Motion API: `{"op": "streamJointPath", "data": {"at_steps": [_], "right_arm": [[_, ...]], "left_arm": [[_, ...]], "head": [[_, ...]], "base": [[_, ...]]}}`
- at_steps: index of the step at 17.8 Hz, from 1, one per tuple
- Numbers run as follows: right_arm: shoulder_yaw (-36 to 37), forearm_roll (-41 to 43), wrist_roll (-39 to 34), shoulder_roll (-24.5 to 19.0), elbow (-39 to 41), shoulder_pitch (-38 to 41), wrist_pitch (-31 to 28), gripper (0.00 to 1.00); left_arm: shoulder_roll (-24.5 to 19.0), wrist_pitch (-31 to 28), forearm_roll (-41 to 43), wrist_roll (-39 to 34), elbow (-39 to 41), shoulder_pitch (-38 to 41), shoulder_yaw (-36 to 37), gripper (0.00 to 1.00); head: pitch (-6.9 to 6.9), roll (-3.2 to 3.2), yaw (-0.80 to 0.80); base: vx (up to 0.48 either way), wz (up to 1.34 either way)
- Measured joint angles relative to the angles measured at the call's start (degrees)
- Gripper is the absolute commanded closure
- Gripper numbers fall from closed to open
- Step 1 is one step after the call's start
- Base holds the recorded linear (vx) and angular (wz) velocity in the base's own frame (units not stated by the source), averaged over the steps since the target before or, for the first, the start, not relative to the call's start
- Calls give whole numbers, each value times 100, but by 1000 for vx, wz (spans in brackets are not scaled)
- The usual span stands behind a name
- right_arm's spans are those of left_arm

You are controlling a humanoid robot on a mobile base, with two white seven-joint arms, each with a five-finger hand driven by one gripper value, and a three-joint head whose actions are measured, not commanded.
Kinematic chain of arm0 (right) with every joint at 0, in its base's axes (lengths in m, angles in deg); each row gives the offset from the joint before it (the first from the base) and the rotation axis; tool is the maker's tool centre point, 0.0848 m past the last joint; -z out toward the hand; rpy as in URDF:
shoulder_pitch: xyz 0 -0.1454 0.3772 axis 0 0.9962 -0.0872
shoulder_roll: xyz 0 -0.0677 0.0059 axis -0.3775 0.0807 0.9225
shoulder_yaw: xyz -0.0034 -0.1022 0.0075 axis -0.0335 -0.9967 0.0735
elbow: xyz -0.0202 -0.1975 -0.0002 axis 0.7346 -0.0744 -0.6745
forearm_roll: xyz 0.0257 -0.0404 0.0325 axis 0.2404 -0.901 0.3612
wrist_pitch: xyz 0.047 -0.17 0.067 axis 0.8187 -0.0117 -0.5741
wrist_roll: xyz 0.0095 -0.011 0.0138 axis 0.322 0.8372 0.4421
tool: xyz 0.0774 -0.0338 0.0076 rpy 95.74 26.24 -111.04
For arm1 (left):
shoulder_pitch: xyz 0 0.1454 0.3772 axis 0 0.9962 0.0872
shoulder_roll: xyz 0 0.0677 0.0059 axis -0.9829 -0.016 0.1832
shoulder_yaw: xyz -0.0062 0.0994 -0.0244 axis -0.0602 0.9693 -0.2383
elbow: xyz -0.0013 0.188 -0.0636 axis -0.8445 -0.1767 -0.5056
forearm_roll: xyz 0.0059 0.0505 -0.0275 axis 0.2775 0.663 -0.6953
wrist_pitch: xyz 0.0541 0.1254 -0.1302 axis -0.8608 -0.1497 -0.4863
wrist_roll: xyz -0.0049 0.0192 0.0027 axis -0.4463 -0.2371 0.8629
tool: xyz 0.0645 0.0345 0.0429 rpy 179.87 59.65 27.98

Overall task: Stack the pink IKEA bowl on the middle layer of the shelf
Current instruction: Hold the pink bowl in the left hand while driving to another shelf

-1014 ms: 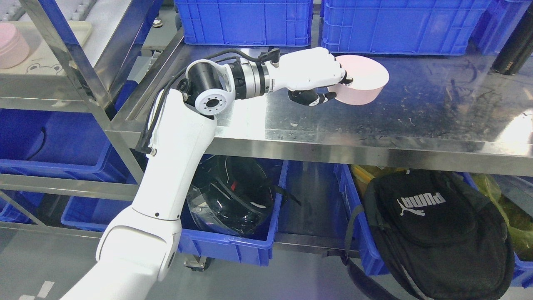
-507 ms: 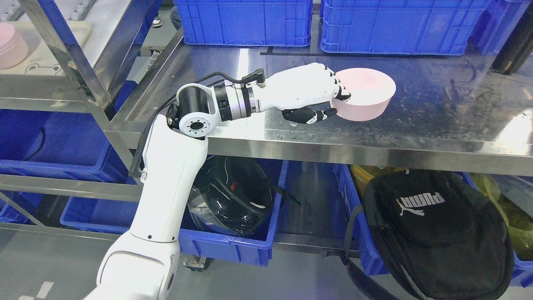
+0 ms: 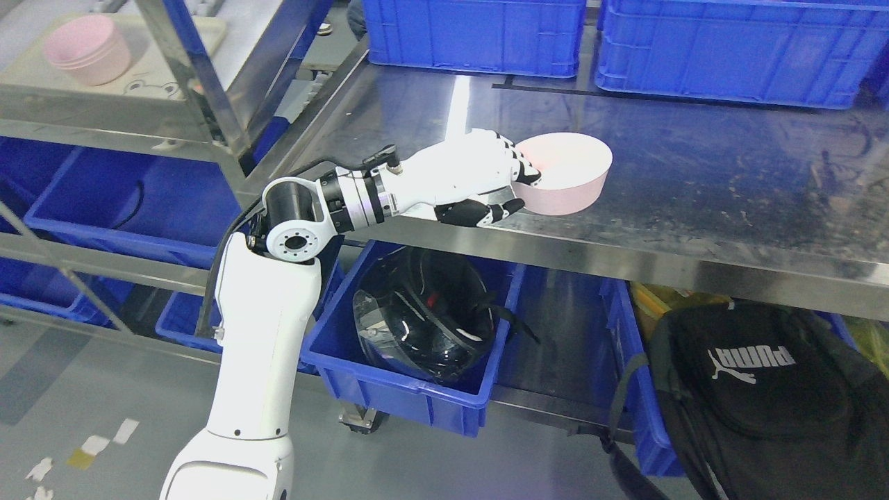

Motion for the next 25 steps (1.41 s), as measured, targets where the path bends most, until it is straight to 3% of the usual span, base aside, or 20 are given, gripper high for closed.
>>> {"op": "streamJointPath", "data": {"at_steps": [25], "right_arm": [[0,0,4,0,0,-1,0,0]], "left_arm": [[0,0,-18,181,428,449,-437,99]], "head": [[3,0,0]], "base": [[20,943]]}}
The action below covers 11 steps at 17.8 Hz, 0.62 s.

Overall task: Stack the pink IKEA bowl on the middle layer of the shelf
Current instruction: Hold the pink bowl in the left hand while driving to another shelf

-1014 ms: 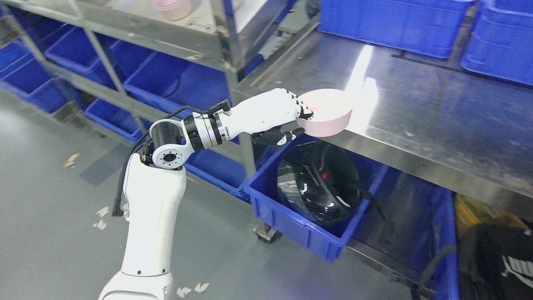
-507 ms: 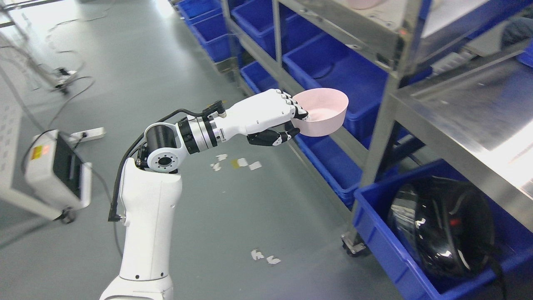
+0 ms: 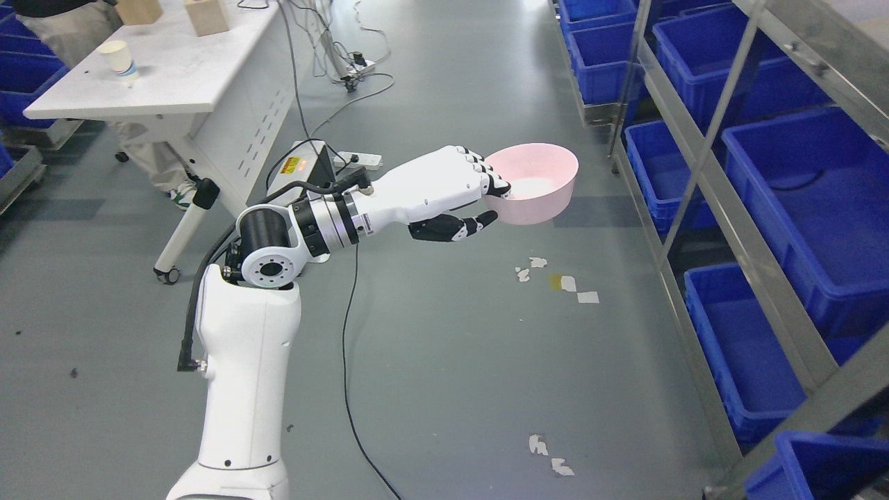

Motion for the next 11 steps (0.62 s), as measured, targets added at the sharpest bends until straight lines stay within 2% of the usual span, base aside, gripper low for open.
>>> {"op": "streamJointPath", "data": {"at_steps": [5,11], "right_arm": [[0,0,0,0,0,0,0,0],[0,0,0,0,0,2,0,0]], "left_arm": [[0,0,0,-6,15,18,-13,99],[0,0,0,-27,26,62,-24,99]], "head": [[0,0,0],[0,0,0]], "base": [[161,306],[222,70]]}}
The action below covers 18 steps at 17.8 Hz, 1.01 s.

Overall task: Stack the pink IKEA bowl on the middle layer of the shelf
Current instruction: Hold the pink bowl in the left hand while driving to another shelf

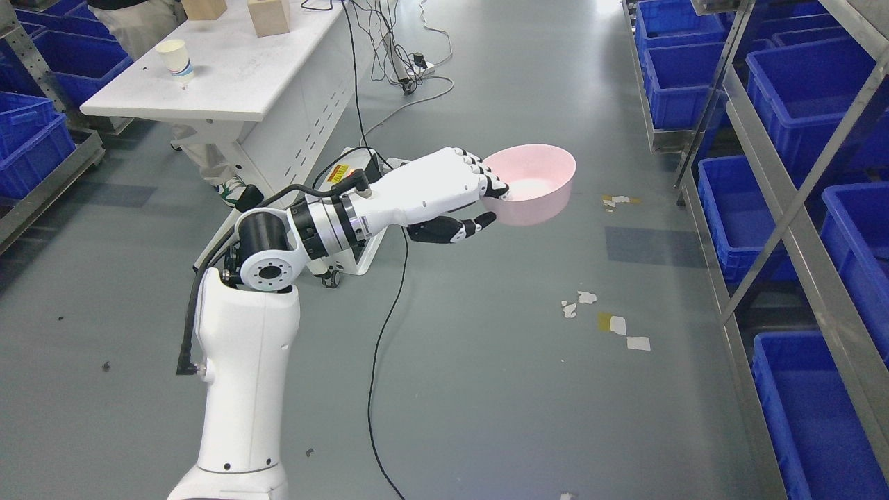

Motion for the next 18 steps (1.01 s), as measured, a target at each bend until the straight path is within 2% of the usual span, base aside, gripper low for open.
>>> {"op": "streamJointPath", "data": {"at_steps": [18], "right_arm": [[0,0,0,0,0,-1,0,0]], "left_arm": [[0,1,0,-14,7,24,-10,98]], "head": [[0,0,0]], "base": [[286,82]]}}
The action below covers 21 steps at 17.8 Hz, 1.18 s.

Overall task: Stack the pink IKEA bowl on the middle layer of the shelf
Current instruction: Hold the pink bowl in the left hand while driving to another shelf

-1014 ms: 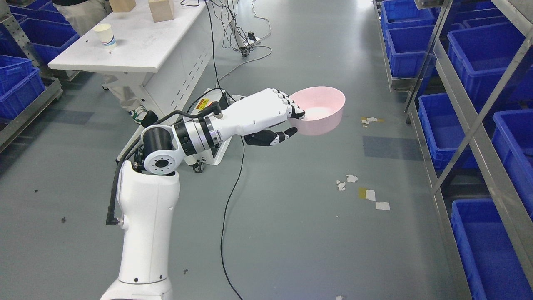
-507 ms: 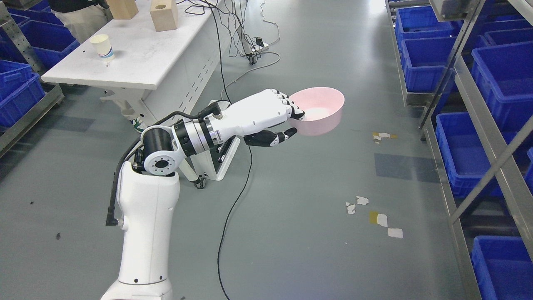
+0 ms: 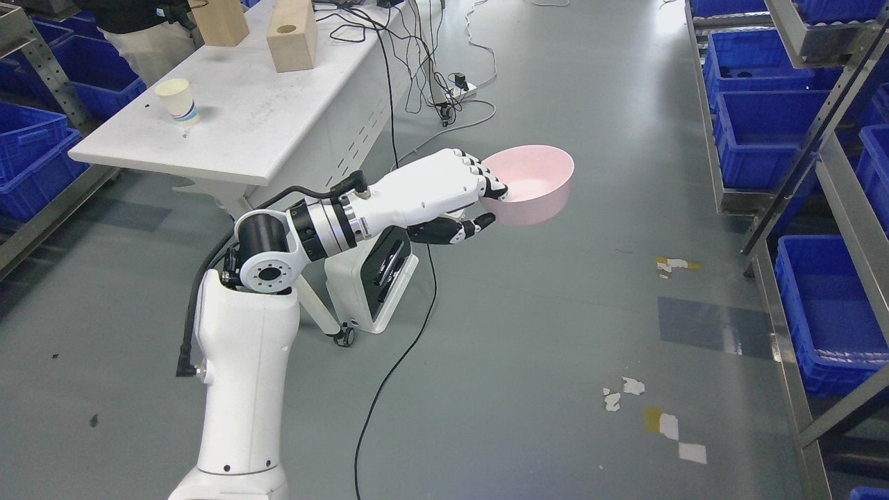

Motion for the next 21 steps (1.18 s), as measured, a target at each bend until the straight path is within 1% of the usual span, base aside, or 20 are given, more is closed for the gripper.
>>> {"op": "streamJointPath", "data": {"at_steps": [13,21], "right_arm": [[0,0,0,0,0,4,0,0],[0,0,0,0,0,1,0,0]], "left_arm": [[0,0,-1,-10,-5,-20,-1,98],[0,0,-7,-7,-21,-254,-2,98]], "head": [[0,0,0],[0,0,0]], "base": [[223,-143],[190,-68]]}}
